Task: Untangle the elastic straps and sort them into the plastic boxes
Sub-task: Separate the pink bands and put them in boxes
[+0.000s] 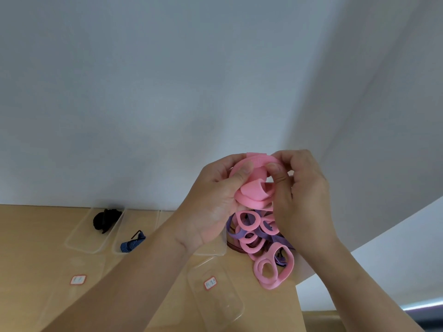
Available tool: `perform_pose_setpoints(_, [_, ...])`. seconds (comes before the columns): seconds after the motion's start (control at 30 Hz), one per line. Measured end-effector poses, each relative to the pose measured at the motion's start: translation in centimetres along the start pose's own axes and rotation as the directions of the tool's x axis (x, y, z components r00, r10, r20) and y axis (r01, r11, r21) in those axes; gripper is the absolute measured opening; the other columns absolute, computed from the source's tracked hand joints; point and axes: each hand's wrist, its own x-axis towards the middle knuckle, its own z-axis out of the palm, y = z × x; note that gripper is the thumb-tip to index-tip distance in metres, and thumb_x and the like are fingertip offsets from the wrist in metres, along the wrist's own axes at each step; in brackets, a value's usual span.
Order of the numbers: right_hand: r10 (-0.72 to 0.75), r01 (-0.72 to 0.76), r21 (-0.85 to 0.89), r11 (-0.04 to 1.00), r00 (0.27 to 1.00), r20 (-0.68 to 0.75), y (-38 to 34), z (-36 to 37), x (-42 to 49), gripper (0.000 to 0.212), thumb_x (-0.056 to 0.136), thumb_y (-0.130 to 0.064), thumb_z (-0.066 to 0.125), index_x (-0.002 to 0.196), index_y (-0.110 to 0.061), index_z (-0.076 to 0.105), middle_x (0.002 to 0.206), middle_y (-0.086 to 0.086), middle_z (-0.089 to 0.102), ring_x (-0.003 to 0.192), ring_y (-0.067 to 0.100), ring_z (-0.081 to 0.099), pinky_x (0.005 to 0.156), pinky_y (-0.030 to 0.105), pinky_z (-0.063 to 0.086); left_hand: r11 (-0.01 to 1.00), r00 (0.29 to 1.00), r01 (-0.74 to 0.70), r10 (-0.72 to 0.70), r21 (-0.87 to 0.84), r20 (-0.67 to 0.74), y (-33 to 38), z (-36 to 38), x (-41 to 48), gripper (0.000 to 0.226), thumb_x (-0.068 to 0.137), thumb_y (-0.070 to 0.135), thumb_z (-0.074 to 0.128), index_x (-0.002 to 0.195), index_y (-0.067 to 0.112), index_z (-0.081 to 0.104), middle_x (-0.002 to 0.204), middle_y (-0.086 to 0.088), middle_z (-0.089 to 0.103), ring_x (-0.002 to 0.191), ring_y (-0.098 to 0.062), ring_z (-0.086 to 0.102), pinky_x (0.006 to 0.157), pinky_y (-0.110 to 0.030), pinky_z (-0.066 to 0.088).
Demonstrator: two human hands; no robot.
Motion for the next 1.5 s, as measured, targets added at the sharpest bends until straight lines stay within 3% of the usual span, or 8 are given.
perform_pose_setpoints(0.23, [0.222,-0.249,0.300,0.921,0.967,0.123,0.9,-0.7,0.1,0.021,0.101,-0.012,0.058,0.090,-0.024,0.071,0.079,-0.014,0.074,0.069,0.001,0.067,0.063,0.013,0.050,0.999,0.999,0.014,-0.013,0.030,-0.050,-0.9,0.2,0.4,0.046,0.088,0.027,0.062,0.127,0.002,0.065,0.123,-0.023,0.070,0.108,-0.032,0.069,0.095,-0.055,0.057])
perform_pose_setpoints(0.37, [0.449,-0.546,0.541,0.640,0.837,0.313,2.1,-0.8,0.0,0.016,0.099,-0.010,0.058,0.098,-0.002,0.073,0.093,0.018,0.076,0.083,0.031,0.073,0.076,0.043,0.062,0.998,0.995,0.048,-0.045,0.027,-0.085,-1.2,0.1,0.3,0.047,0.088,0.024,0.062,0.127,-0.001,0.063,0.124,-0.026,0.068,0.110,-0.037,0.068,0.101,-0.059,0.053])
perform_pose_setpoints(0.6, [0.452,-0.690,0.636,0.345,0.716,0.532,2.9,-0.7,0.0,0.036,0.081,-0.020,0.064,0.108,0.004,0.070,0.099,0.024,0.073,0.083,0.031,0.070,0.076,0.041,0.058,0.977,0.984,0.159,-0.168,-0.141,-0.053,-0.9,-0.3,0.3,0.050,0.086,0.019,0.063,0.128,-0.007,0.061,0.117,-0.025,0.068,0.101,-0.033,0.067,0.080,-0.049,0.062])
perform_pose_setpoints(0.8, [0.396,-0.607,0.690,0.393,0.790,0.469,3.1,-0.1,-0.5,0.022,0.086,-0.019,0.063,0.095,-0.003,0.075,0.096,0.021,0.075,0.084,0.030,0.073,0.077,0.042,0.061,0.953,0.978,0.186,-0.202,-0.241,-0.044,-1.0,-0.5,0.3,0.051,0.089,0.017,0.061,0.131,-0.011,0.058,0.120,-0.027,0.066,0.108,-0.036,0.063,0.082,-0.042,0.063])
perform_pose_setpoints(0.97, [0.299,-0.345,0.346,0.872,0.937,0.182,2.8,1.0,-1.4,0.021,0.102,-0.013,0.056,0.096,-0.027,0.071,0.088,-0.007,0.076,0.082,0.012,0.071,0.071,0.023,0.056,0.997,0.981,-0.004,-0.011,-0.080,-0.192,-2.1,-0.3,0.5,0.025,0.100,0.005,0.054,0.120,-0.006,0.065,0.114,-0.024,0.072,0.097,-0.030,0.071,0.084,-0.043,0.062])
perform_pose_setpoints(1.2, [0.234,-0.290,0.170,0.942,0.928,0.290,3.1,1.0,-1.9,0.025,0.105,-0.015,0.049,0.117,-0.030,0.065,0.105,-0.013,0.071,0.089,0.007,0.069,0.074,0.022,0.053,0.998,0.962,-0.055,0.051,-0.008,-0.270,-3.2,-0.3,0.4,0.020,0.099,0.002,0.057,0.116,-0.002,0.067,0.112,-0.020,0.074,0.095,-0.027,0.073,0.075,-0.037,0.061])
perform_pose_setpoints(1.3, [0.191,-0.271,0.282,0.920,0.941,0.281,3.2,0.5,-1.9,0.031,0.104,-0.009,0.050,0.103,-0.035,0.067,0.088,-0.017,0.072,0.074,0.007,0.068,0.068,0.022,0.053,0.999,0.976,-0.033,0.023,-0.042,-0.219,-3.0,-0.5,0.5,0.024,0.098,0.004,0.058,0.118,-0.006,0.066,0.110,-0.021,0.074,0.093,-0.024,0.073,0.074,-0.031,0.060])
perform_pose_setpoints(1.5, [0.056,-0.089,0.246,0.965,0.989,0.139,4.7,0.7,-3.1,0.026,0.102,-0.008,0.047,0.112,-0.018,0.069,0.096,0.000,0.070,0.087,0.020,0.066,0.076,0.033,0.055,0.981,0.991,0.134,-0.135,-0.138,0.004,-2.6,-0.9,0.7,0.041,0.090,0.014,0.059,0.123,-0.010,0.064,0.120,-0.027,0.070,0.106,-0.031,0.070,0.093,-0.035,0.060])
